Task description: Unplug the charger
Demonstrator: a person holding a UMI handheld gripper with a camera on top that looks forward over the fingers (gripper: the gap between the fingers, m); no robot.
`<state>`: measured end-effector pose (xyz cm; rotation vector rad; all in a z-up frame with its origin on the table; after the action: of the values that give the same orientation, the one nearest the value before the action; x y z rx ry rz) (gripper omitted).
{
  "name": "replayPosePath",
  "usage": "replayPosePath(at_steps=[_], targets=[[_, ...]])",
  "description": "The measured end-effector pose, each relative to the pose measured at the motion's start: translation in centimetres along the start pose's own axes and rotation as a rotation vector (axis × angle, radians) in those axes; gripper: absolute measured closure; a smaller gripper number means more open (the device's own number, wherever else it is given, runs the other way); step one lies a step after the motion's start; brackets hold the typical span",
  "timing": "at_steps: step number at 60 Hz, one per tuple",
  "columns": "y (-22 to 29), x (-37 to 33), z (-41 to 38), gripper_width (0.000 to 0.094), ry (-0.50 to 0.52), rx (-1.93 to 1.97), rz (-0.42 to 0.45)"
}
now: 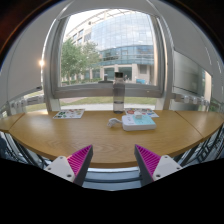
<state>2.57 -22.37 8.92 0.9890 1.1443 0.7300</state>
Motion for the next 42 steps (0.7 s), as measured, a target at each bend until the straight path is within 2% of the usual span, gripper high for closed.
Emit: replayPosePath(at_steps=[15, 21, 33, 42], targets=[[3.9, 4.0, 2.5, 0.0108, -0.105, 0.012, 0.006], [6.1, 6.3, 3.1, 0.0113, -0.111, 0.014, -0.003], [6.0, 7.7, 0.8, 0.0138, -0.055, -0.001, -0.059], [4.2, 5.6, -1.9, 0.0267, -0.038, -0.028, -0.121]])
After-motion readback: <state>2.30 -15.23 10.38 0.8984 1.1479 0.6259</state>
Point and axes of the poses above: the point between the fingertips, and its own axes, seen from behind it with the camera up: z to the right, y up, x forward, the way the camera looks, the point moved 6 cm from there along -x, backward, against the way the camera looks, and after that the axes turned 14 degrees about -y, right-handed, at the moved point
